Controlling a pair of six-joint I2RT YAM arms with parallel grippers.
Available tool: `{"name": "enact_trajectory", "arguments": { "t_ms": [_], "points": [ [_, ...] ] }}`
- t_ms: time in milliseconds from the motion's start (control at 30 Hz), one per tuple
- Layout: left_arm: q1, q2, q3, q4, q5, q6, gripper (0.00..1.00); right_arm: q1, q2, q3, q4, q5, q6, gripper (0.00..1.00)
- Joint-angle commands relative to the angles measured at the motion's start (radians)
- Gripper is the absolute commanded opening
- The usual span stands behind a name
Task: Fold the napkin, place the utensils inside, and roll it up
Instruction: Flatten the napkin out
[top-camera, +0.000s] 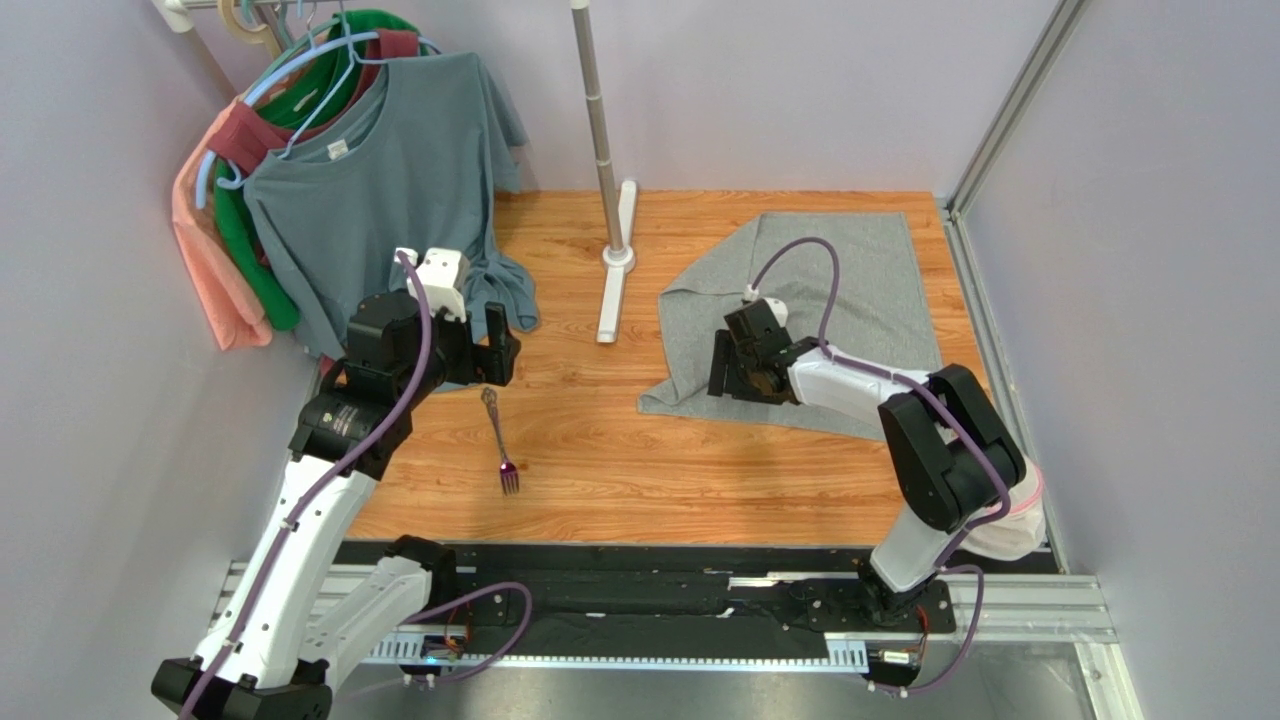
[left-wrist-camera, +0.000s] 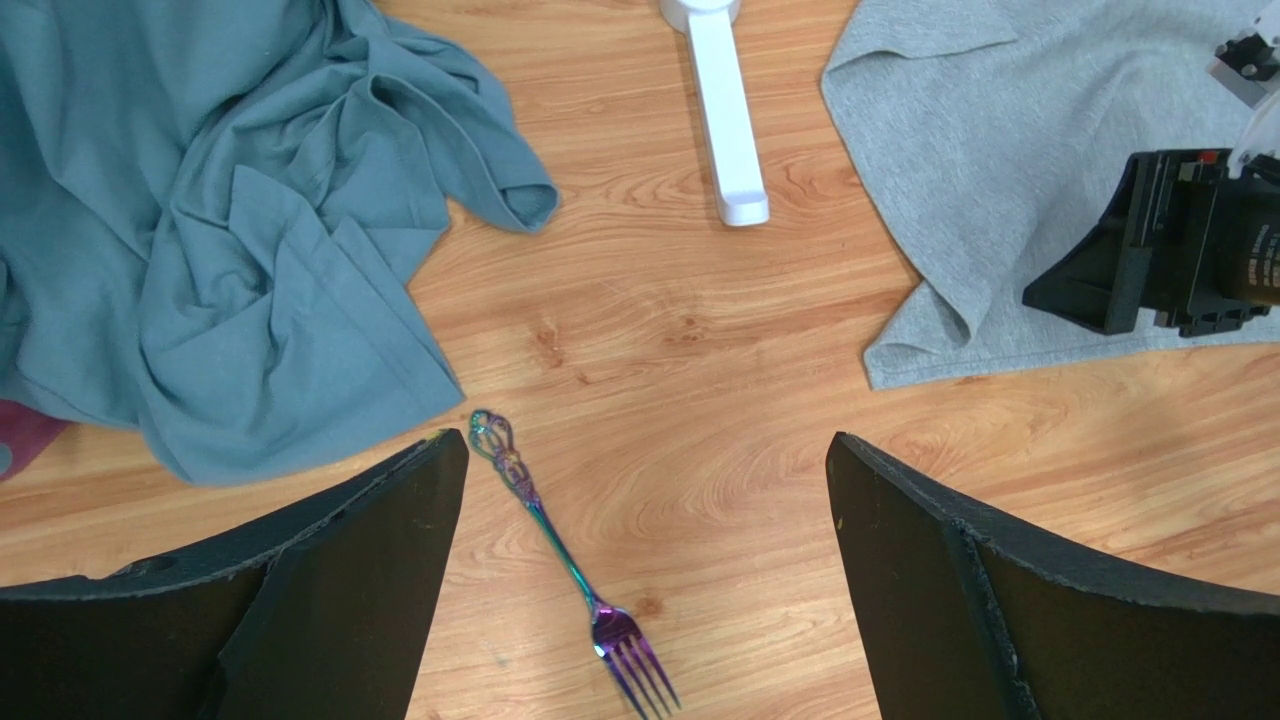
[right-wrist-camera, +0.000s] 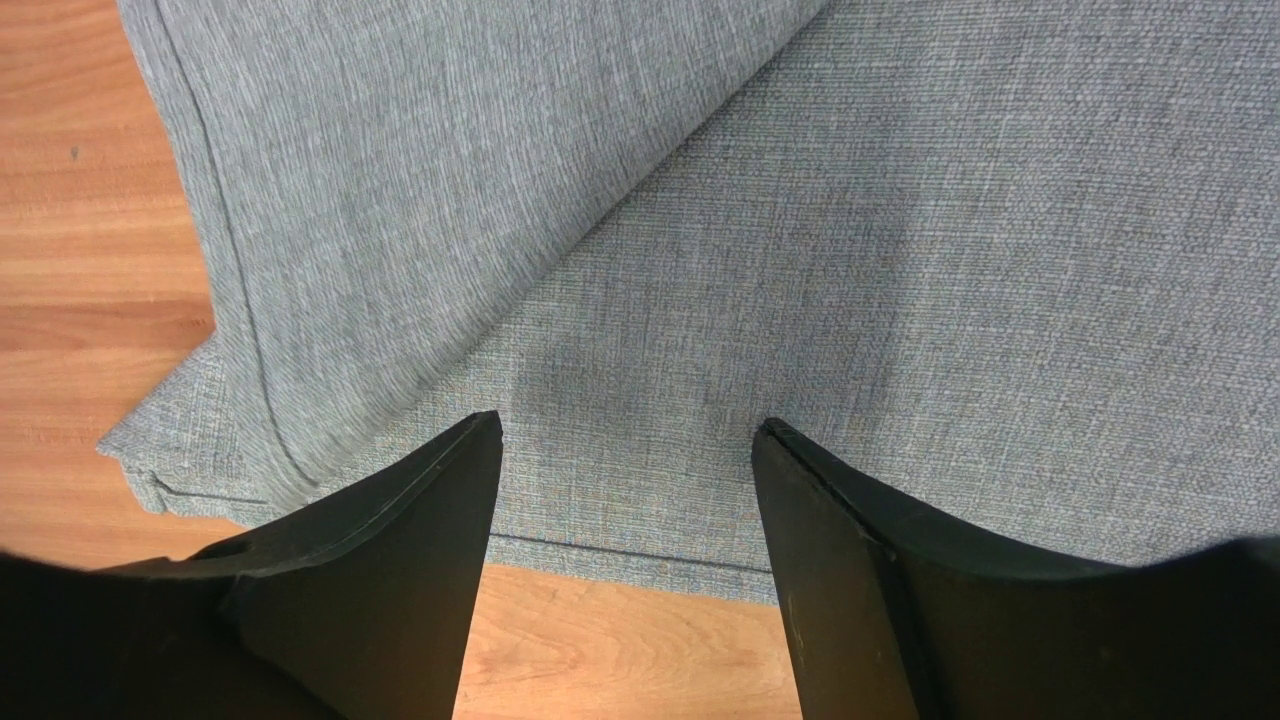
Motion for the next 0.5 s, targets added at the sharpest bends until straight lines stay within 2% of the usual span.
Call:
{"name": "enact_trajectory", "arguments": {
  "t_ms": [0,467],
  "points": [
    [-0.007,-0.009,-0.004,0.028,0.004,0.023,0.99,0.064,-0.009,-0.071,-0.104,-0.003,0.063,0.68],
    [-0.007,-0.015,-0.004,0.026,0.002,0.022,0.99,0.233,-0.099,-0.105,-0.235,0.023,0.166,0.69]
  ]
}}
